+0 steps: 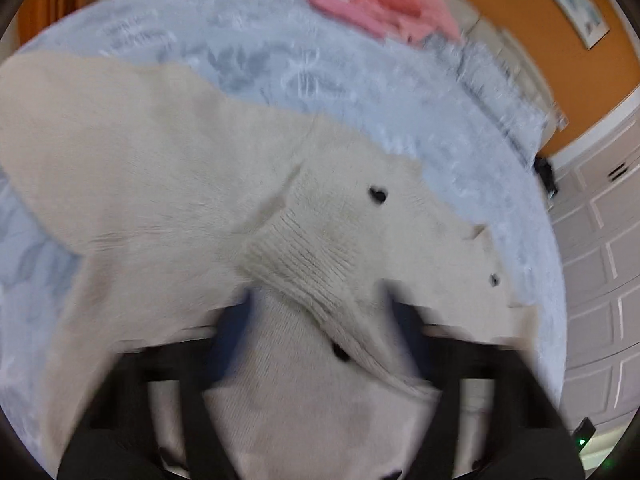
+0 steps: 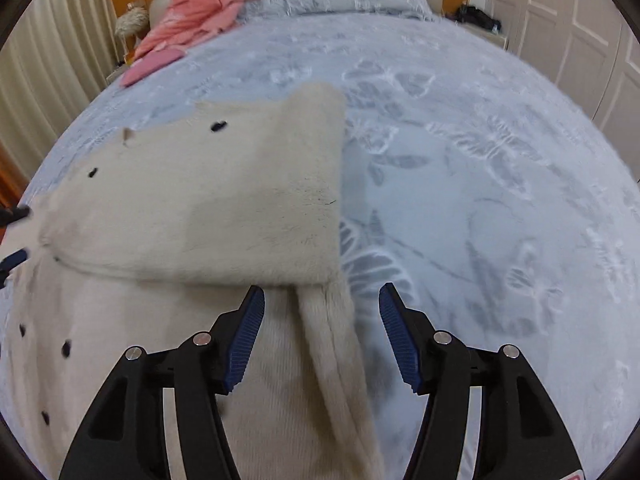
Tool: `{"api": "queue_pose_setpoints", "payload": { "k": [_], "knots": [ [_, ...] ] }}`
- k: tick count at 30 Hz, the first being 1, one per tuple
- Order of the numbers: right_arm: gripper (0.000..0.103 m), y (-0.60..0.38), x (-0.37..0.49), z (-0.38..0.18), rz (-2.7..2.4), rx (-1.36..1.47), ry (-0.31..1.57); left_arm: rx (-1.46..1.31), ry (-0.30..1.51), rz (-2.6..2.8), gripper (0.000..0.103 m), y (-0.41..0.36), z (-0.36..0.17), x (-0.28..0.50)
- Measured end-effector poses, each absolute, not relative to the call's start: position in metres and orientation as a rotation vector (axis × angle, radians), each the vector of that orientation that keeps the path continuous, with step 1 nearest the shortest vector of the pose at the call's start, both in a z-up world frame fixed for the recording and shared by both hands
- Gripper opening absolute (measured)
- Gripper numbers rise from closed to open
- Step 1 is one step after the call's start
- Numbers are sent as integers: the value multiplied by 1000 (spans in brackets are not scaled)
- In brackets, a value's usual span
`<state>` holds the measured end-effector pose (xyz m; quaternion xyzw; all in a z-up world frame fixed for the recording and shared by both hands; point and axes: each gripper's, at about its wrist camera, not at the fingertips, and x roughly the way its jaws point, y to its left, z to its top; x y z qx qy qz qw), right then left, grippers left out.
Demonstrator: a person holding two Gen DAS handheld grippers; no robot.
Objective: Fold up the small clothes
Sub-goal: 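Fold the held sleeve across the sweater body with the right gripper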
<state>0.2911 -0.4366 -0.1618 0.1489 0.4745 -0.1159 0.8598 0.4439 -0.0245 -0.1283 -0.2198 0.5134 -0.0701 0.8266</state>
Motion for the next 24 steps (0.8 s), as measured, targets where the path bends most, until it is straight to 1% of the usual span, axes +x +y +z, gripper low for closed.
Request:
{"api": "queue_pose_setpoints", "payload": {
  "k": [1,2,3,5,6,7,8,9,11,12,14,16,17,18,19,20,22,24],
  "knots": [
    [10,-444,291,-163,-235,369,984,-468,1096,-153,15,-26,-130,446],
    [10,-456,288,-153,-242,445,918,-457,1083,-149,13,-29,-130,447],
    [9,-465,283,-142,-254,499,853,-439,1060,-149,14,-30,-127,447],
    [9,-480,270,-136,-291,561,797,-385,1049,-139,14,-35,-130,446],
    [8,-486,265,-145,-316,575,808,-377,1064,-141,14,-35,-136,447],
    [8,-494,262,-167,-349,600,858,-376,1076,-148,14,-35,-143,446],
    [8,-495,261,-184,-357,621,905,-368,1060,-154,14,-36,-148,442],
    [8,-495,259,-193,-352,619,901,-358,1037,-156,14,-36,-148,439],
    [9,-487,262,-185,-361,547,878,-368,1022,-166,14,-35,-145,435],
    [11,-483,264,-181,-364,538,879,-408,1017,-182,16,-30,-143,433],
    [14,-476,264,-169,-360,522,890,-522,970,-220,27,-10,-131,422],
    [22,-467,253,-153,-363,498,861,-585,895,-208,58,20,-115,408],
    [31,-458,241,-141,-362,479,843,-626,840,-175,65,48,-106,398],
    [39,-451,229,-133,-350,468,825,-655,806,-135,76,71,-100,393],
    [42,-446,218,-127,-343,460,814,-685,781,-79,85,98,-96,390],
    [46,-439,203,-123,-335,454,812,-733,756,9,88,137,-95,388],
    [47,-430,180,-121,-312,457,829,-828,727,185,88,208,-99,390],
    [48,-419,160,-123,-301,472,865,-904,714,325,88,262,-107,395]
  ]
}}
